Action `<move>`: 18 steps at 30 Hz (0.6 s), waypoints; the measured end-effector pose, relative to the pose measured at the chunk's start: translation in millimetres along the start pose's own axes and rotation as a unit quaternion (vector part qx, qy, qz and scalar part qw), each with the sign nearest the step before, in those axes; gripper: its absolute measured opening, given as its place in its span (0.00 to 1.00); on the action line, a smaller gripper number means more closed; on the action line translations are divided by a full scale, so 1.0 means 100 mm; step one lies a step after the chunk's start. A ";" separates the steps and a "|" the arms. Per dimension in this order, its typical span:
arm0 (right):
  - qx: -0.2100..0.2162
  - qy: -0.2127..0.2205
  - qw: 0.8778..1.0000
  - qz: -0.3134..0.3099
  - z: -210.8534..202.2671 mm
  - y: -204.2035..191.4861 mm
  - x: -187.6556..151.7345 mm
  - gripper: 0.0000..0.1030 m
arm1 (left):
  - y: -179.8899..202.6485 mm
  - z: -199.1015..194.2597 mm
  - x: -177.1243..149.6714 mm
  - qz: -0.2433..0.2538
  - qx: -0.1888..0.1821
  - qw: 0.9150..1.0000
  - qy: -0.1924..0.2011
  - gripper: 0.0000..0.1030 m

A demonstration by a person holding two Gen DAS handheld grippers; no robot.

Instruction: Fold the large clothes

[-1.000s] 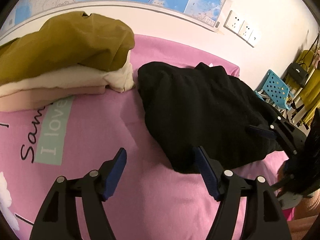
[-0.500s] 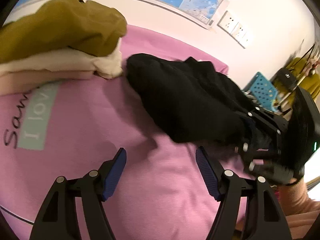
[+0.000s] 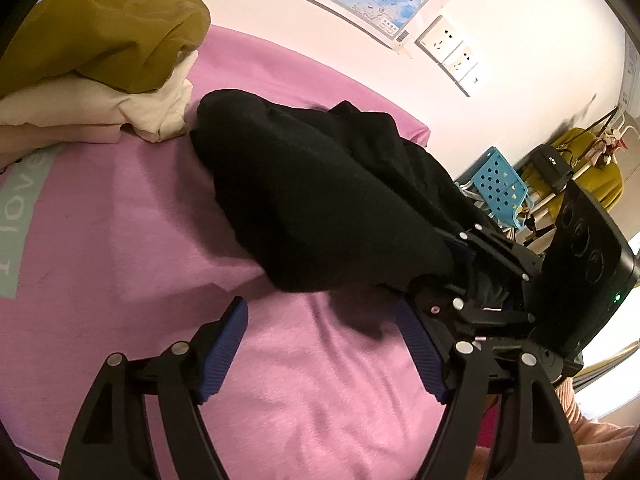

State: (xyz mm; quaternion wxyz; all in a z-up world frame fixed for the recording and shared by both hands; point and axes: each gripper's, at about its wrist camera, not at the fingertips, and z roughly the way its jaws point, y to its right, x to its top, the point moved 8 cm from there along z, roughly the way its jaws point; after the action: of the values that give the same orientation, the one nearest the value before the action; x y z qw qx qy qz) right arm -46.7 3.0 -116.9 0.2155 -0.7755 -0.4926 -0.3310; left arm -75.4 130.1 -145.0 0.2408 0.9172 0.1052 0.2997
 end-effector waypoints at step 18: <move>0.008 0.008 1.000 0.019 0.04 0.03 -0.07 0.43 | 0.01 0.14 0.07 -0.033 -0.001 0.999 -0.007 0.75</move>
State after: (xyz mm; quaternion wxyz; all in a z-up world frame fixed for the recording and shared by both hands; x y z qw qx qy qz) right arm -44.7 0.3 -124.6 0.2318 -0.7802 -0.4789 -0.3289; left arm -61.4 126.2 -150.9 0.2518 0.9151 0.1332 0.2853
